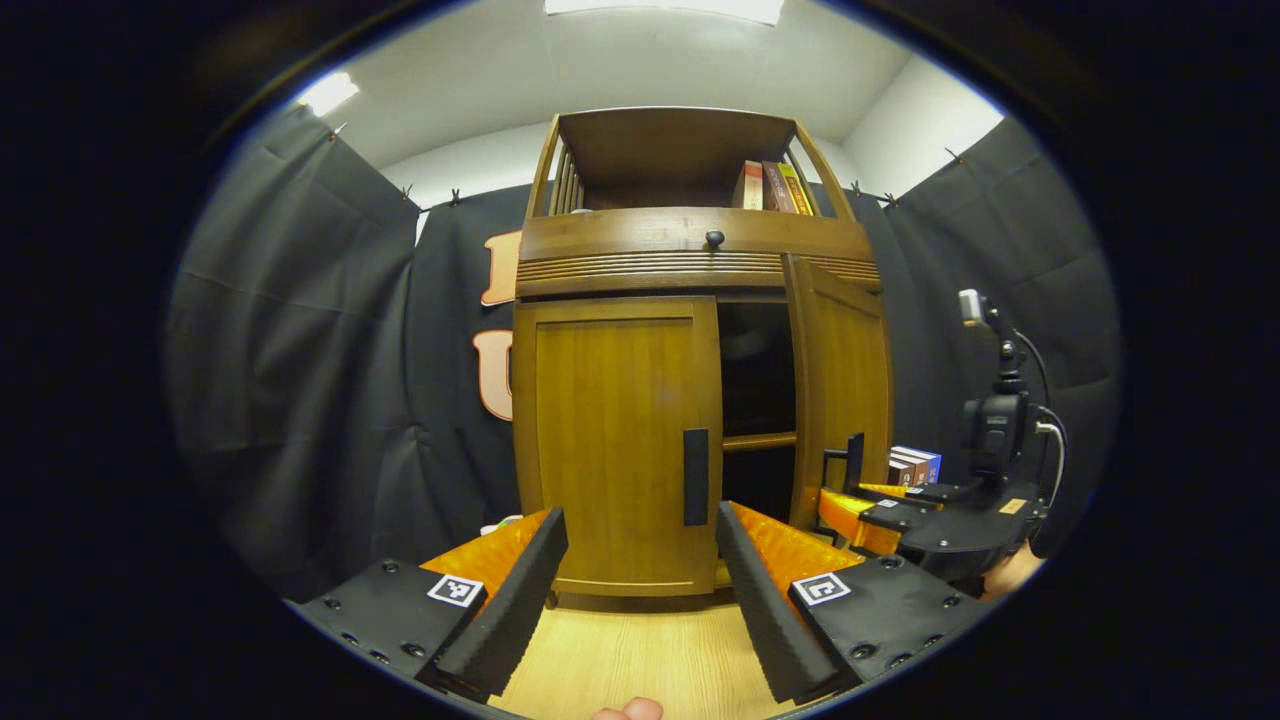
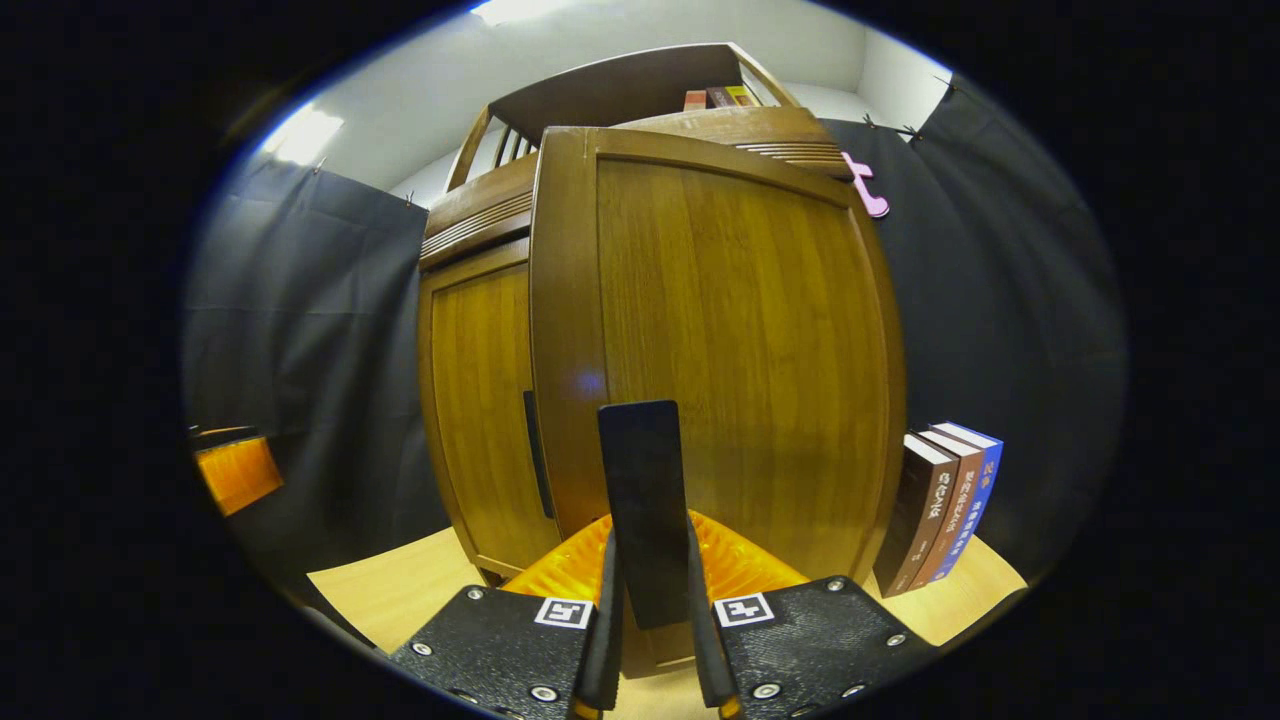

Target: Open the right door of the double-door shoe cabinet with the right hand, and open the left door with the left hand.

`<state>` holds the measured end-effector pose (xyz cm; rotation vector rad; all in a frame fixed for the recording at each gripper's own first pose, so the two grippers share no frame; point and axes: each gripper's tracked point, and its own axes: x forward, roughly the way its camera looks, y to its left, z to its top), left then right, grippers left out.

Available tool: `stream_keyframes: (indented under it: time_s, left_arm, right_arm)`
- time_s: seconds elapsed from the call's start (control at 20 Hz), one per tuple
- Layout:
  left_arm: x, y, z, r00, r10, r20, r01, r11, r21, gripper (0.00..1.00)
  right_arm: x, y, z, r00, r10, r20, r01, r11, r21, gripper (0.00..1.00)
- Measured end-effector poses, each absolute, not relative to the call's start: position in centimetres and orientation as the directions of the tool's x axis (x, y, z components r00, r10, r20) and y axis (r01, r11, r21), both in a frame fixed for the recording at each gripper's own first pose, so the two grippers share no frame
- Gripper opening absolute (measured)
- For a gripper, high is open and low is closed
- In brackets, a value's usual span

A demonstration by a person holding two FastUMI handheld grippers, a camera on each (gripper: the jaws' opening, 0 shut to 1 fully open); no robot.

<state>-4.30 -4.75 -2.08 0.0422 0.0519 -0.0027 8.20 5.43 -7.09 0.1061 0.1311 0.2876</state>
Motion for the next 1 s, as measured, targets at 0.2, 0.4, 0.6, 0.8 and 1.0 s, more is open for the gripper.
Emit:
stream_keyframes:
  time_s: [0.2,0.4,0.6,0.8,1.0]
  left_arm:
    - [-4.2,-6.3,-2.0,0.999,-0.025,-0.048,0.026,0.999,0.04,0.95]
    - [-4.3,-8.3,-2.3,0.997,-0.061,-0.054,0.062,0.998,0.023,0.99]
    - [-4.0,-9.3,-2.5,0.995,-0.08,-0.052,0.081,0.996,0.027,0.95]
    - [-3.8,-9.8,-2.7,0.995,-0.088,-0.055,0.089,0.996,0.016,0.95]
    - [-3.9,-10.2,-2.4,0.994,-0.097,-0.048,0.097,0.995,0.013,0.95]
  right_arm:
    - [5.7,2.7,-6.8,0.954,0.276,-0.121,-0.264,0.959,0.107,0.3]
    - [4.0,0.0,-7.2,0.961,0.24,-0.138,-0.22,0.965,0.144,0.3]
    - [2.8,-2.2,-8.3,0.964,0.204,-0.173,-0.18,0.973,0.142,0.28]
    - [2.0,-4.9,-8.6,0.973,0.135,-0.187,-0.121,0.989,0.081,0.25]
    - [1.6,-8.1,-8.7,0.979,0.067,-0.191,-0.054,0.996,0.073,0.18]
